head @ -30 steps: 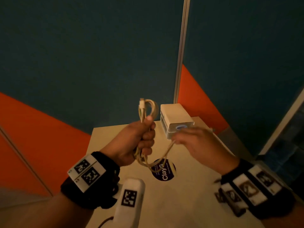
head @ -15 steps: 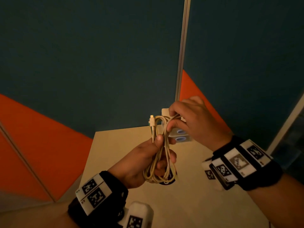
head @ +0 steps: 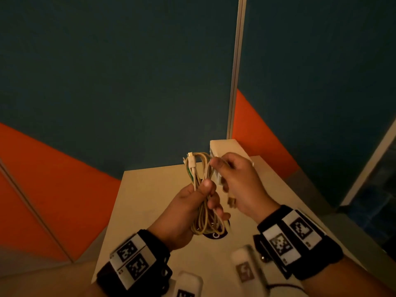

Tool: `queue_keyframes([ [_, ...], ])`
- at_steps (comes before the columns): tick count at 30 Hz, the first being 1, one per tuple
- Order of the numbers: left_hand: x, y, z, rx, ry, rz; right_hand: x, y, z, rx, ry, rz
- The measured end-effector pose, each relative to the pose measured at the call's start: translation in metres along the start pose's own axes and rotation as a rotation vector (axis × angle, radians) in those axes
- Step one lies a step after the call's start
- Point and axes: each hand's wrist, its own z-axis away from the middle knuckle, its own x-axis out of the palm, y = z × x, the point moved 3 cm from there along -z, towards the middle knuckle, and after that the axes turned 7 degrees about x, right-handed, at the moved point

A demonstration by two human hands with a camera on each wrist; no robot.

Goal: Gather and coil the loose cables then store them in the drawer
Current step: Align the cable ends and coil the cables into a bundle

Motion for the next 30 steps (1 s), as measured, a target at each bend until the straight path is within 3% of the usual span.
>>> queue_keyframes([
  [3,0.001,-0.004,-0.002,0.025,0.086,-0.131,0.014,0.015,0.004,0.307,-0.134,-0.298],
  [6,0.002,0.001,-0.003,0.06,0.124,-0.269,0.019,0.02,0.003,0.368,-0.165,-0.409],
  [12,-0.005,-0.001,-0.014,0.043,0.07,-0.36,0.019,0.022,0.008,0.435,-0.191,-0.475],
  [21,0.0,-0.007,-0.01,0.016,-0.035,-0.393,0.036,0.027,0.012,0.435,-0.186,-0.169],
  [24,-0.01,-0.014,-0.007,-0.009,-0.002,-0.344,0.036,0.043,0.0,0.394,-0.173,-0.003],
  [27,-0.018,-0.016,-0.006,-0.037,0.063,-0.343,0.038,0.039,0.002,0.326,-0.227,0.003],
  [30,-0.022,-0.011,-0.006,-0.01,0.067,-0.31,0.04,0.038,0.002,0.332,-0.165,0.114],
])
